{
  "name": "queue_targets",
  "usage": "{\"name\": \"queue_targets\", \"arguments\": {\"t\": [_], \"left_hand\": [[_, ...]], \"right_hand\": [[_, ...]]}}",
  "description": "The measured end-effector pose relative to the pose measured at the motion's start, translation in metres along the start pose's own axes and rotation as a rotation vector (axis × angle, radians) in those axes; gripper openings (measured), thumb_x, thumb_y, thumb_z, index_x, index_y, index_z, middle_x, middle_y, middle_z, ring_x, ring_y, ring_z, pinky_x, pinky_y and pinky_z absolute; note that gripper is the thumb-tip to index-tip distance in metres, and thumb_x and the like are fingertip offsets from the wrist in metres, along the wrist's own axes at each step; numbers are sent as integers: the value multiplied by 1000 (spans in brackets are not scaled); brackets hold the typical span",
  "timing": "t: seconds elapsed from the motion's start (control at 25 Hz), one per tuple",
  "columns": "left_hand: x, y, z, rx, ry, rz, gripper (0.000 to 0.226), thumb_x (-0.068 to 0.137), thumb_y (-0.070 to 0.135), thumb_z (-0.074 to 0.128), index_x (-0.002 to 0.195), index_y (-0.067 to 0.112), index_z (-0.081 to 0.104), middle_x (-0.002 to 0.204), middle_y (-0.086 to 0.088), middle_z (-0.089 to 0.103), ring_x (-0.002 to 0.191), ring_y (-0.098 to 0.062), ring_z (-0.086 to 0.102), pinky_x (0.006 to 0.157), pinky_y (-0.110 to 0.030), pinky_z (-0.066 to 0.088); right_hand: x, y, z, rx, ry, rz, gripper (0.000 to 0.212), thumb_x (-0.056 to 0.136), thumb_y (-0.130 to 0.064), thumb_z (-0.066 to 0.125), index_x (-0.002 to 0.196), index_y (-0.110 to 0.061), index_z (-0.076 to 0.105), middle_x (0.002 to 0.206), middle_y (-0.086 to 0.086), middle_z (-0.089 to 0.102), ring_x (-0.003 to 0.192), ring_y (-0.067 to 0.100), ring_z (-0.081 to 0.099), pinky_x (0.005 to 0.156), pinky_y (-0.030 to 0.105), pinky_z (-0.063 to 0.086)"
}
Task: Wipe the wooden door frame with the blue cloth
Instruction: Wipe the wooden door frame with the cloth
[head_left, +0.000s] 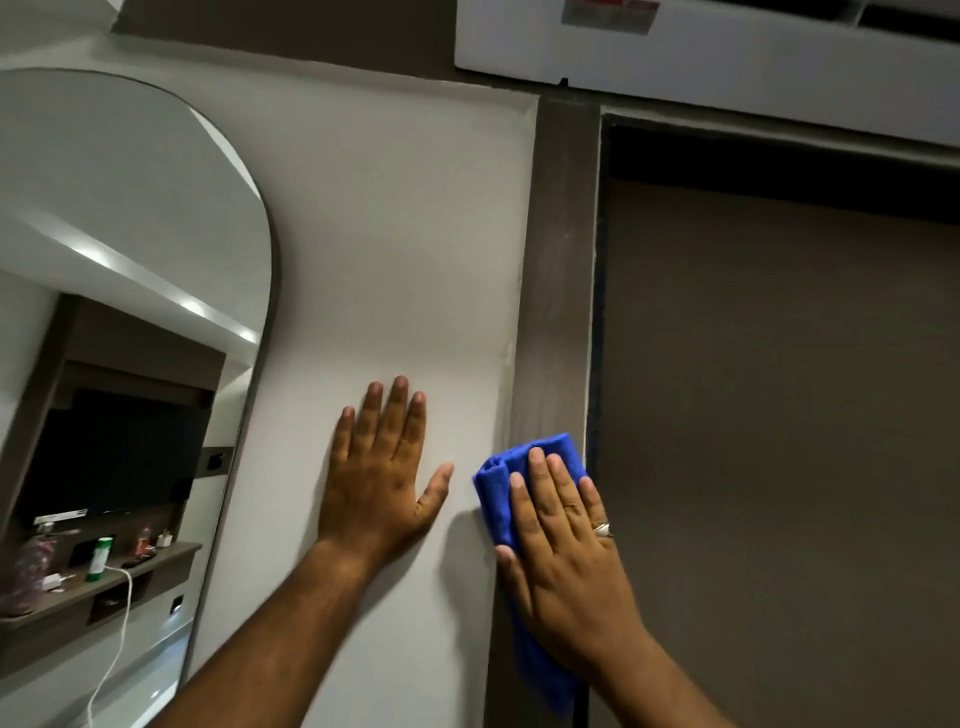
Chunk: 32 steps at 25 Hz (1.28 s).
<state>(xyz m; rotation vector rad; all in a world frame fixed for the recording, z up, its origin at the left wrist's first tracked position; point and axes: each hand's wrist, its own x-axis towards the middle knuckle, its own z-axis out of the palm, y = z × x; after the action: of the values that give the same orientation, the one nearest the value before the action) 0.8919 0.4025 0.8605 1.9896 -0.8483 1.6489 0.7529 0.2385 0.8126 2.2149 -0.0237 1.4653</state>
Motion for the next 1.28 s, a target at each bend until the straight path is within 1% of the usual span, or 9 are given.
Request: {"name": "queue_targets", "arguments": {"t": [0.08, 0.24, 0.4, 0.48, 0.64, 0.76, 0.92, 1.12, 1.28], "left_hand": [[1, 0, -1, 1, -7, 6, 80, 88, 55, 32, 152, 11, 16, 162, -15, 12, 149, -32, 9, 119, -50, 11], [14, -3, -6, 14, -20, 44, 81, 88, 58, 29, 152, 12, 12, 162, -13, 6, 150, -30, 3, 119, -51, 9], [33, -7, -7, 34, -8, 61, 81, 88, 59, 29, 153, 14, 8, 163, -11, 3, 150, -28, 1, 119, -51, 8], [43, -9, -9, 39, 4, 72, 81, 88, 59, 30, 153, 15, 8, 163, -10, 3, 150, -28, 1, 119, -50, 9], [53, -10, -12, 51, 17, 86, 83, 88, 60, 31, 152, 13, 9, 163, -11, 5, 150, -29, 3, 118, -50, 10], [52, -11, -10, 50, 8, 87, 83, 88, 63, 24, 153, 14, 9, 163, -11, 5, 150, -29, 3, 118, -51, 11], [65, -14, -14, 52, 1, 63, 84, 87, 65, 20, 152, 16, 1, 163, -10, -3, 150, -27, -4, 120, -49, 6], [89, -17, -14, 46, 17, 18, 81, 86, 65, 11, 149, 24, -18, 160, -2, -24, 146, -20, -24, 120, -46, -7], [91, -20, -8, 41, 28, 18, 77, 89, 63, 11, 149, 27, -20, 160, 1, -24, 146, -16, -25, 120, -43, -9]], "right_hand": [[25, 12, -7, -14, 5, 4, 63, 99, -48, 24, 150, -14, 8, 160, 10, 7, 148, 24, 3, 117, 48, 9], [144, 61, -40, -22, 65, 90, 64, 97, -51, 13, 148, -17, -7, 159, 8, -13, 145, 20, -15, 117, 40, -10], [229, 78, -60, -22, 80, 196, 64, 98, -48, 15, 149, -13, -3, 160, 10, -12, 146, 22, -14, 115, 39, -15], [220, 73, -55, -25, 100, 154, 65, 98, -49, 15, 150, -14, -2, 160, 10, -11, 146, 21, -14, 117, 40, -14], [145, 60, -36, -31, 103, 10, 66, 96, -54, 11, 149, -18, -6, 159, 5, -14, 145, 15, -19, 117, 38, -12], [121, 55, -30, -31, 63, 13, 65, 96, -55, 10, 150, -20, -4, 160, 2, -12, 145, 14, -17, 117, 38, -11], [183, 81, -51, 18, 76, 81, 66, 97, -50, 18, 148, -17, -8, 159, 6, -17, 144, 18, -20, 116, 38, -15], [291, 111, -81, -49, 117, 189, 64, 99, -45, 18, 149, -10, 1, 161, 12, -8, 147, 25, -9, 116, 41, -9], [291, 107, -77, -35, 145, 174, 64, 98, -46, 18, 150, -10, 5, 161, 12, -3, 147, 25, -6, 118, 42, -6]]}}
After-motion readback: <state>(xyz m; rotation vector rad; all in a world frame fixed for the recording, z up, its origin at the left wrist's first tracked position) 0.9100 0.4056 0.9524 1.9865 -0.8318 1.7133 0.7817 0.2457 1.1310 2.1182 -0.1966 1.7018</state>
